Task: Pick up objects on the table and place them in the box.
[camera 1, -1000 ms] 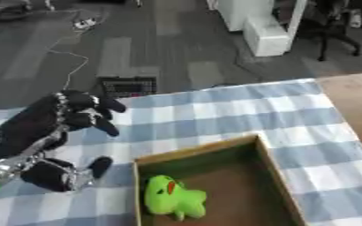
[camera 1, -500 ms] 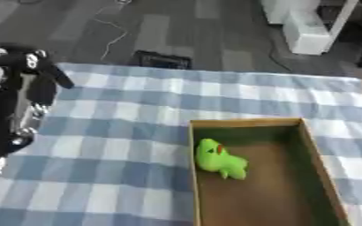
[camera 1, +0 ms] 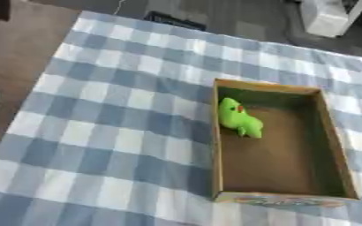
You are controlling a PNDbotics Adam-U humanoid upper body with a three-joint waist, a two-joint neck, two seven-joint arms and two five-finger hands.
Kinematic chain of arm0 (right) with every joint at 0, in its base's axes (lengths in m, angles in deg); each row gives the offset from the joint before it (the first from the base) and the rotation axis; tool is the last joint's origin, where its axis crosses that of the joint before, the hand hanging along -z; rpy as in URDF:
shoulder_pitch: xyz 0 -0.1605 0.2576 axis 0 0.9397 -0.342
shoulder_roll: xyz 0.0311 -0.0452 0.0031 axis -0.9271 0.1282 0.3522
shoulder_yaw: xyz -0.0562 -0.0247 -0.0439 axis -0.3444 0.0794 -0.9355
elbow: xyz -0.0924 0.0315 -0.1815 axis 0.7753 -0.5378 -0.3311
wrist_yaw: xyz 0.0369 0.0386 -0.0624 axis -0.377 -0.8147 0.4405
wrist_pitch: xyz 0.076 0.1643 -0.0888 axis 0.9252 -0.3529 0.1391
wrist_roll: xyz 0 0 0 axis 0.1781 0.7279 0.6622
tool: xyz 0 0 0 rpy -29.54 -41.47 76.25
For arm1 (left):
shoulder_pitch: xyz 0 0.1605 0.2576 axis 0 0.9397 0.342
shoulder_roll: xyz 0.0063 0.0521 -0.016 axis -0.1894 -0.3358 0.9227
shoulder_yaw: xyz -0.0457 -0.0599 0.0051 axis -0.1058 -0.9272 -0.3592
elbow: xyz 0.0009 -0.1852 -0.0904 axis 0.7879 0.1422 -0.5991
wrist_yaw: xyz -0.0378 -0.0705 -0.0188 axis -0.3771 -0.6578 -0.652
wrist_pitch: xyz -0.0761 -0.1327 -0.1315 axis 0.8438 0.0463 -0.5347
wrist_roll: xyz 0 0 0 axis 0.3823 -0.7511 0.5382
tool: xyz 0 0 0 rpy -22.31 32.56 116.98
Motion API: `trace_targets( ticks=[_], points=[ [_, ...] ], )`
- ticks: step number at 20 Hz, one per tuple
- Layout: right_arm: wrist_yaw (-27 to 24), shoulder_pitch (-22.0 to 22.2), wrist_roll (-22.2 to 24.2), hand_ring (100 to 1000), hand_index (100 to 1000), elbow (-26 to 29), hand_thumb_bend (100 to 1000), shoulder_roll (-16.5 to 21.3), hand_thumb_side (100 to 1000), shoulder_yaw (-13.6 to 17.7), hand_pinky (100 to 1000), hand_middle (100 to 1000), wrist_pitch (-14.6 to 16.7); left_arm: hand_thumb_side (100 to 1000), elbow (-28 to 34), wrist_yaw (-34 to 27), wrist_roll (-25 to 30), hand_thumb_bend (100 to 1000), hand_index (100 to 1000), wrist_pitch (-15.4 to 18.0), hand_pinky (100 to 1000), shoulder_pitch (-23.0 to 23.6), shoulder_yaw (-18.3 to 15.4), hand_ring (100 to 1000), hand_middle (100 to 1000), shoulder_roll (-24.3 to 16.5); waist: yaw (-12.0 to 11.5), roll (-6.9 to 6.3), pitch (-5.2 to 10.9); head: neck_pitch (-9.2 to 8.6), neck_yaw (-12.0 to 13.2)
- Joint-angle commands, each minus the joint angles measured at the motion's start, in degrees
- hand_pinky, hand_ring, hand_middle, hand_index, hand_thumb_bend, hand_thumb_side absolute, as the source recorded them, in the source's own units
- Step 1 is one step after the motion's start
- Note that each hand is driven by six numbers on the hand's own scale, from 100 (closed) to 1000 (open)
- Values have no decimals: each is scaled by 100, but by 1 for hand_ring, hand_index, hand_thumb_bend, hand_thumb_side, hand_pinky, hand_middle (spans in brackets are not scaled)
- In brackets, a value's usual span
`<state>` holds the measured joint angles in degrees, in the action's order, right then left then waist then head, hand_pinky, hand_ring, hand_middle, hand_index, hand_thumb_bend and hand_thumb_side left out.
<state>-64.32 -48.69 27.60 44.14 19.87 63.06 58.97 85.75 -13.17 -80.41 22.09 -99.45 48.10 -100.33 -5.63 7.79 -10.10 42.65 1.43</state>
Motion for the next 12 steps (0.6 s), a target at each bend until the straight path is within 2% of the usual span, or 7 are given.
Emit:
trace_targets(
  ticks=[1, 7, 10, 12],
  points=[
    [4, -72, 50, 475, 673, 75, 100, 119, 696, 14, 559, 478, 2, 845, 98, 48, 225, 100, 533, 39, 115, -59, 90, 173, 291, -32, 20, -32, 82, 75, -164],
    [-16, -227, 66, 476, 672, 75, 100, 36, 697, -12, 560, 478, -106, 852, 98, 290, 265, 100, 532, 185, 118, 50, 138, 177, 298, 8, 106, -89, 18, 74, -704],
    [-25, -283, 59, 475, 669, 75, 100, 14, 699, -11, 561, 478, -133, 852, 98, 362, 279, 100, 533, 192, 116, 113, 142, 176, 298, 49, 139, -112, 0, 136, -632],
    [-24, -299, 67, 475, 665, 75, 100, 15, 704, -13, 561, 478, -135, 853, 98, 375, 301, 100, 535, 200, 114, 130, 161, 175, 300, 75, 146, -120, -9, 144, -719]
  ],
)
